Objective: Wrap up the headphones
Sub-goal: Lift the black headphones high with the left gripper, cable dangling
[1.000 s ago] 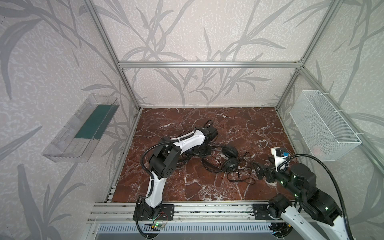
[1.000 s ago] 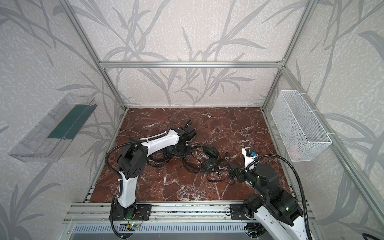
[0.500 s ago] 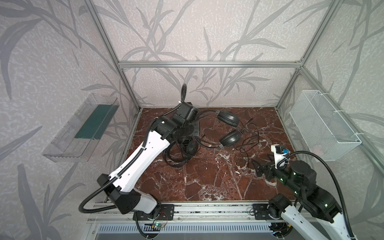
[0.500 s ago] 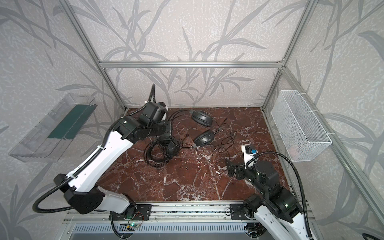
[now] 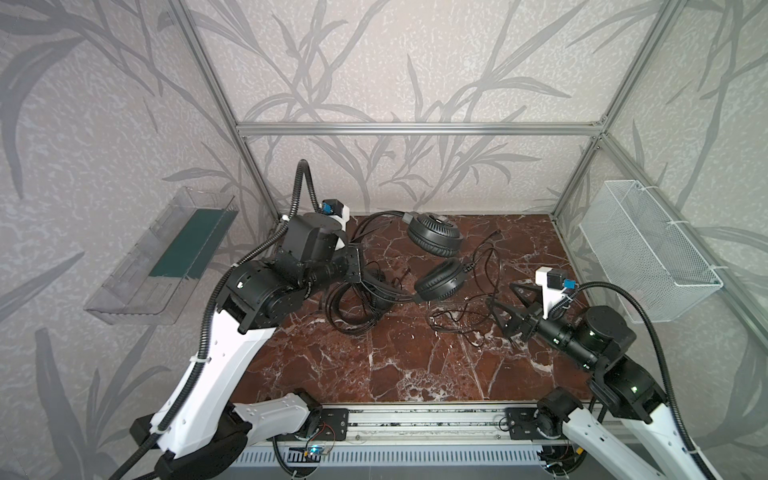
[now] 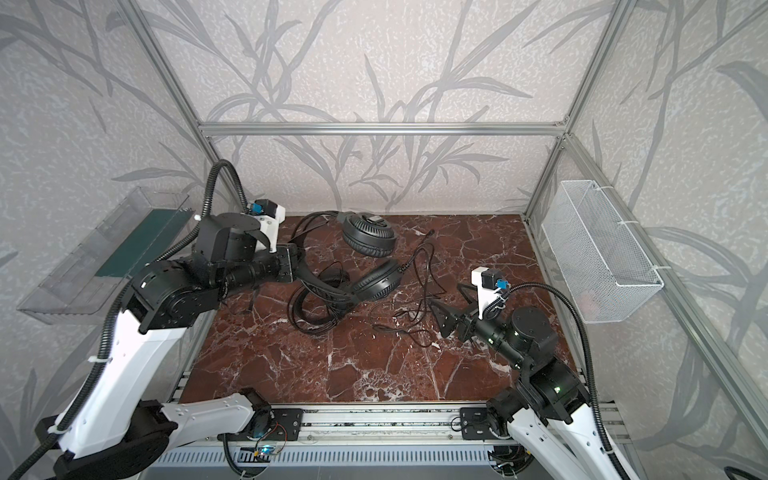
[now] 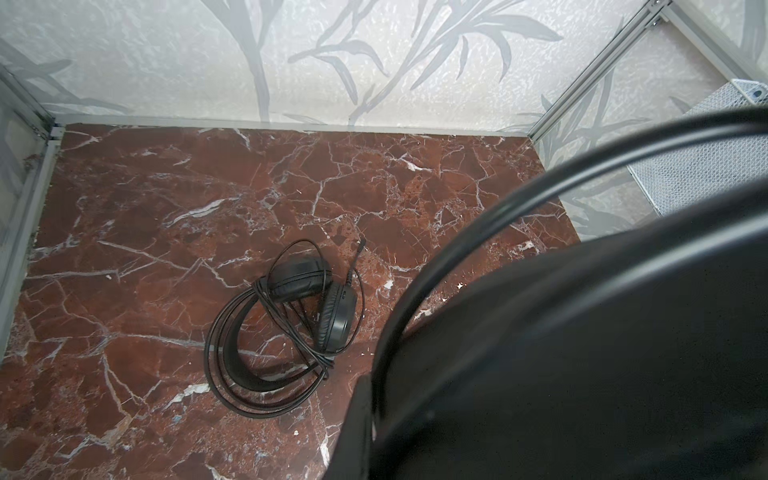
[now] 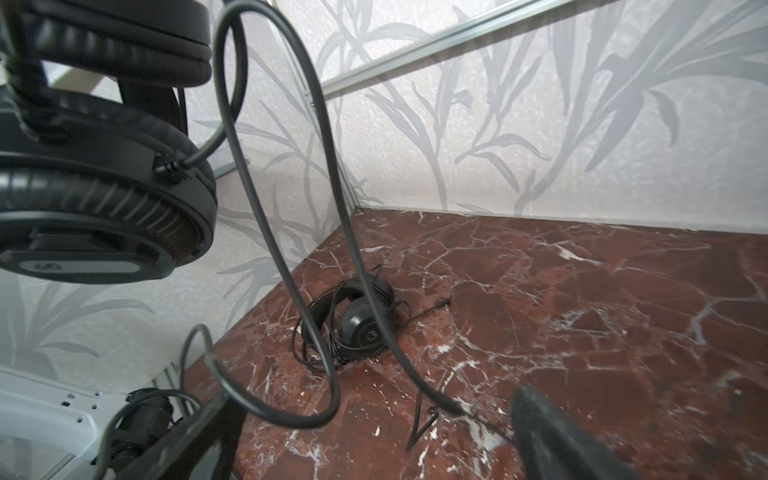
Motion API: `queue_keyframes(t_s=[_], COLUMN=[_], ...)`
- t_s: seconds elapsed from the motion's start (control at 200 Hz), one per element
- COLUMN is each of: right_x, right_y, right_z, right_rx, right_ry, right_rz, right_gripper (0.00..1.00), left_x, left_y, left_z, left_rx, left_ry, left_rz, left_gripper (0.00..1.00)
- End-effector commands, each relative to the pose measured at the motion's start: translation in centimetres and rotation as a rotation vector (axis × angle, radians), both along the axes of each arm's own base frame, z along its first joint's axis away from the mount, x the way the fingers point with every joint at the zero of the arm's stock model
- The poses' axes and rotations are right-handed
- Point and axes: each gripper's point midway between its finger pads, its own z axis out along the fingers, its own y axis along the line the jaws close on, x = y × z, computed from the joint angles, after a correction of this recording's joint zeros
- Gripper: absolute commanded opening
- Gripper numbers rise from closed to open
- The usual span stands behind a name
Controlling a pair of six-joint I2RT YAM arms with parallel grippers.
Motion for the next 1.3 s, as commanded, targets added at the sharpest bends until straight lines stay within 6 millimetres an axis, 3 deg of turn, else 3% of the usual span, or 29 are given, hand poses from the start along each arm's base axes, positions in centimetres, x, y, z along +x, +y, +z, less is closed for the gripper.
queue_keyframes(t_s=[0.0, 0.165, 0.355, 0.535, 0.665, 0.85, 0.93, 1.03, 1.299], right_x=[0.2, 0.3, -1.1, -4.0, -2.7, -2.6, -1.0, 1.0, 3.1], right_y=[0.5, -0.9, 1.0, 1.7, 1.0, 0.5, 0.7, 0.7, 2.2], right_z=[2.3, 4.0, 4.4, 5.6, 5.2, 7.1, 5.7, 2.5, -2.3], right_rx=[0.102, 0.13, 0.122, 0.097, 0.083, 0.093, 0.07, 0.059, 0.072], right_ry=[-0.034, -0.095, -0.107, -0.176, -0.153, -0.219, -0.135, -0.021, 0.034], right_rz=[0.021, -0.053, 0.083, 0.218, 0.135, 0.105, 0.068, 0.003, 0.022], right_gripper=[0.99, 0.99, 0.99, 0.99, 0.99, 0.99, 0.99, 0.99, 0.99], left_x=[-0.3, -0.4, -0.1, 0.2, 0.0, 0.0, 0.1, 0.0, 0.6], left_y=[0.9, 1.6, 2.5, 4.5, 3.5, 3.5, 4.2, 5.2, 5.2], left_z=[2.4, 2.6, 1.8, 1.9, 2.3, 1.9, 2.0, 2.6, 2.6], left_rx=[-0.051, -0.007, 0.063, 0.143, 0.1, 0.119, 0.131, 0.11, 0.07], left_ry=[-0.086, -0.111, -0.114, -0.126, -0.139, -0.132, -0.14, -0.156, -0.116], left_rz=[0.029, 0.027, 0.049, 0.125, 0.069, 0.058, 0.092, 0.152, 0.194], left_gripper=[0.0, 0.0, 0.0, 0.0, 0.0, 0.0, 0.0, 0.0, 0.0])
